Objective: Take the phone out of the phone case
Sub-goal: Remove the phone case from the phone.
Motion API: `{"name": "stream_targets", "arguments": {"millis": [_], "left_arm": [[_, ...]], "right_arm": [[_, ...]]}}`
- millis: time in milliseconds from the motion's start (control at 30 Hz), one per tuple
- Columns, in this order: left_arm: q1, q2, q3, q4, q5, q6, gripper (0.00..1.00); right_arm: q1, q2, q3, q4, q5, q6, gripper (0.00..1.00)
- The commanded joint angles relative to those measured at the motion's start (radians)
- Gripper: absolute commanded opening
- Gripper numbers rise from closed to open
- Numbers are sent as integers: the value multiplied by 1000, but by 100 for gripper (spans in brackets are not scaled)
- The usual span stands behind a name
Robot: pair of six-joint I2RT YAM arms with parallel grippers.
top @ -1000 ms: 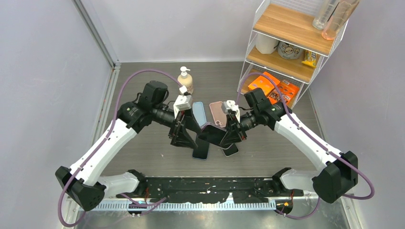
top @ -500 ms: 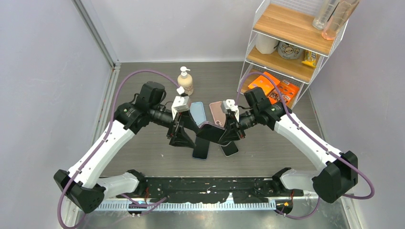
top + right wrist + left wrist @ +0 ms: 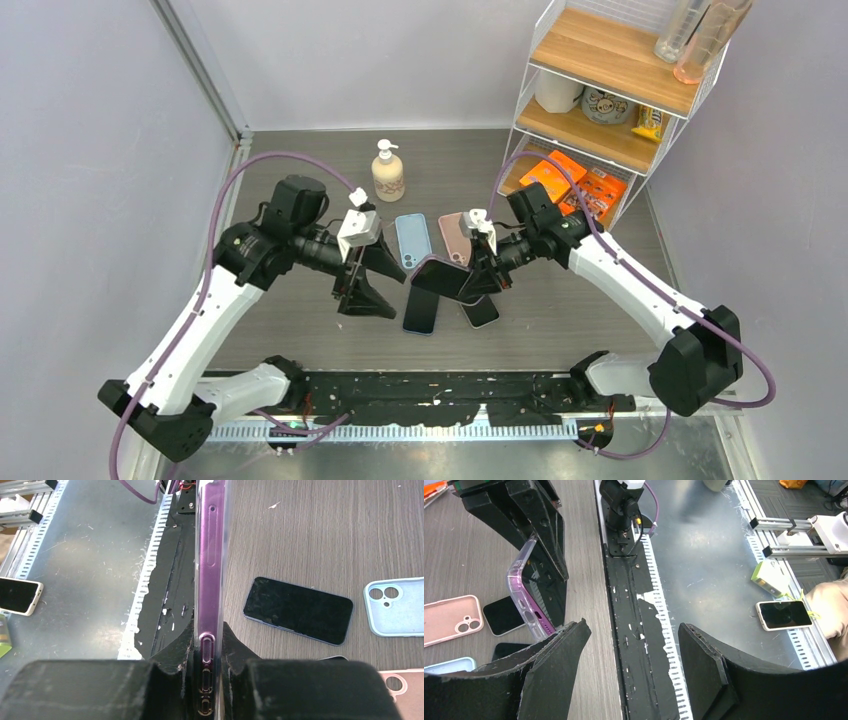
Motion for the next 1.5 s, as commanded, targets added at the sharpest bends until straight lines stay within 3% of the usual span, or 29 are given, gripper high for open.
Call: {"name": "stream_targets", "arguments": {"millis": [0, 200, 400, 1467], "left_arm": [[4, -12, -2, -1, 18, 6, 76], [2, -26, -109, 175, -94, -147, 75], [-1, -16, -168, 240, -115, -179, 76], [-7, -20, -147, 187, -91, -120, 74]], "right_arm": [[-1, -4, 48, 11, -55, -14, 5], [-1, -6, 61, 13, -79, 4, 5], [-1, -7, 66, 17, -87, 20, 5], [-1, -22, 19, 123, -13, 117, 5]]}}
